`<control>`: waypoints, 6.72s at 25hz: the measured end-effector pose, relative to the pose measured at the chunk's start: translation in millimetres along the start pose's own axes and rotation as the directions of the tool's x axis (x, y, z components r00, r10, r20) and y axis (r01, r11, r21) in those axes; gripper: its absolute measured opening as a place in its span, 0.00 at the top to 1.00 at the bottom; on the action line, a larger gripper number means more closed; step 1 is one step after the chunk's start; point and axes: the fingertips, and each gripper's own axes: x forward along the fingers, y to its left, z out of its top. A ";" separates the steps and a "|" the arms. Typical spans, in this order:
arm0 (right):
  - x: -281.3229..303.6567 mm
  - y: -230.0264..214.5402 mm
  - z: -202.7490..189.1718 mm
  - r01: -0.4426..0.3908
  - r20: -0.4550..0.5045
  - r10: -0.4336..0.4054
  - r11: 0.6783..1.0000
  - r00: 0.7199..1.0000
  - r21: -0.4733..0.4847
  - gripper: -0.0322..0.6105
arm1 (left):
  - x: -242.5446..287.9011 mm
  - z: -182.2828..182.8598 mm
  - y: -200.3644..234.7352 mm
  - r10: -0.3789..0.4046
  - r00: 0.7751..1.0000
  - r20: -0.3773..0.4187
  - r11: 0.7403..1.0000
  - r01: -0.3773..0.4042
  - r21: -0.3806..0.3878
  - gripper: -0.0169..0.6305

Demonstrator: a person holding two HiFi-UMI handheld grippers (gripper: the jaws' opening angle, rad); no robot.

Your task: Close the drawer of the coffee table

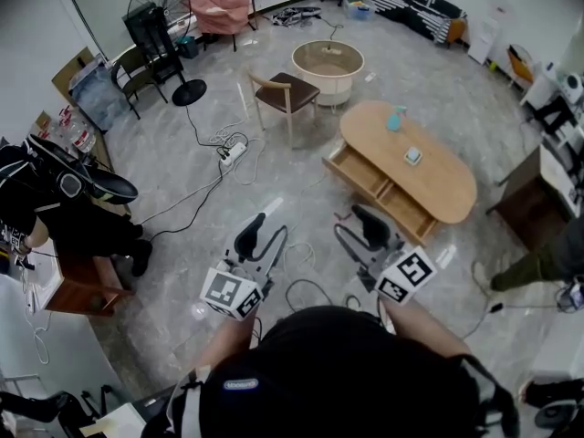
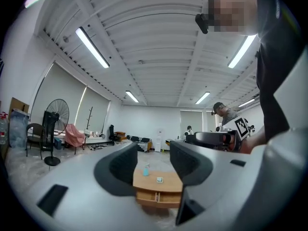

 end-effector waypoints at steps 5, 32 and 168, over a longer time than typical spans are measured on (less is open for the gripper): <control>4.7 0.1 1.5 0.005 0.011 -0.005 1.000 1.000 -0.004 0.62 | -3.9 -1.2 9.1 0.024 1.000 -0.004 1.000 -0.024 -0.012 0.58; -31.1 -17.6 -3.6 0.320 0.094 -0.319 0.947 0.943 0.004 0.62 | 13.3 -17.7 28.5 -0.142 0.990 0.007 0.990 0.142 -0.002 0.57; -307.0 -457.8 -548.1 0.900 -0.484 -0.875 -0.235 -0.031 0.367 0.62 | 521.4 -608.6 -137.2 -0.722 0.250 -0.645 0.426 0.896 -0.129 0.57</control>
